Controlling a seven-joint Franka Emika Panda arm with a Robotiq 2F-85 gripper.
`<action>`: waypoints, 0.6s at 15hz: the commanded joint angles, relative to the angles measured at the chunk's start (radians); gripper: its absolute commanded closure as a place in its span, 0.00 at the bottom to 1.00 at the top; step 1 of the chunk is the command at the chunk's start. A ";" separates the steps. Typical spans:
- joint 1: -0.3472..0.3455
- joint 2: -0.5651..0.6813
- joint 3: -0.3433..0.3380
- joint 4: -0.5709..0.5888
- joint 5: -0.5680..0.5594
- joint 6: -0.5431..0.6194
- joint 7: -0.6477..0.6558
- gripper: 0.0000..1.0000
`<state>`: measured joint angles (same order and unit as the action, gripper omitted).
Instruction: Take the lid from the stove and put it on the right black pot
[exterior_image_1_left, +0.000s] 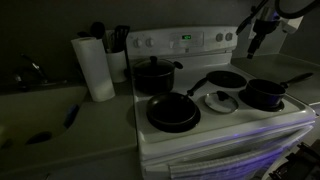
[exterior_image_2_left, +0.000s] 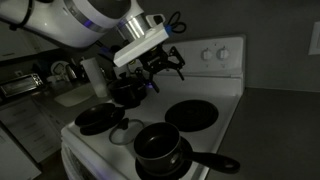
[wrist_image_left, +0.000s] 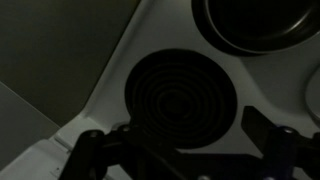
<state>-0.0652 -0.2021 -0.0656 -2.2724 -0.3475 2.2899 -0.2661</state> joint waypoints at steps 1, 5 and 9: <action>0.074 0.016 0.075 0.041 0.072 0.006 0.092 0.00; 0.117 0.000 0.113 0.047 0.138 -0.020 0.133 0.00; 0.144 -0.003 0.133 0.074 0.173 -0.054 0.153 0.00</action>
<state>0.0837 -0.2052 0.0622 -2.1999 -0.1759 2.2372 -0.1125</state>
